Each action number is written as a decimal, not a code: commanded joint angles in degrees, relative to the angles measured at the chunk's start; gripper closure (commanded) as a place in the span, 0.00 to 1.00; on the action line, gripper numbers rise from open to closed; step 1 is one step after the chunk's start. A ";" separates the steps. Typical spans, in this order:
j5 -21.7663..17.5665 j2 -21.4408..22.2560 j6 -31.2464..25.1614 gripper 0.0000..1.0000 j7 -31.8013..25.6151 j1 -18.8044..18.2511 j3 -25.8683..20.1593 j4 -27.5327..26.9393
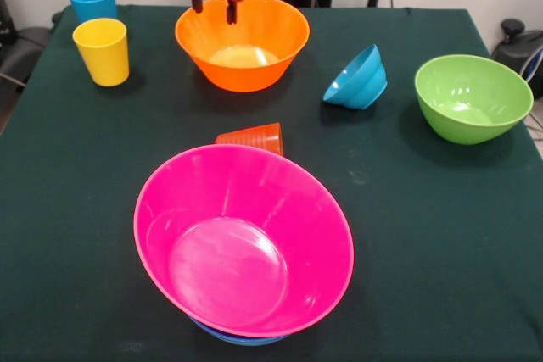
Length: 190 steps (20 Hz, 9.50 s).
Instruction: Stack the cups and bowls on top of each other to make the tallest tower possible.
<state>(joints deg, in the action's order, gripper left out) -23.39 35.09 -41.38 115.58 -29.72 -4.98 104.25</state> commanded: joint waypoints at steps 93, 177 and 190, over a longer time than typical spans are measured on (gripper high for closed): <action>-4.30 -0.90 -4.65 0.00 -8.97 -14.70 -13.88 -1.82; -19.34 -7.54 -13.18 0.00 -17.05 -18.99 -19.14 -12.77; -17.76 -7.89 -17.09 0.00 -17.05 -16.82 -19.34 -15.58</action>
<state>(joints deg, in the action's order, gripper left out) -36.92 30.22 -57.71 113.43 -50.09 -19.47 92.57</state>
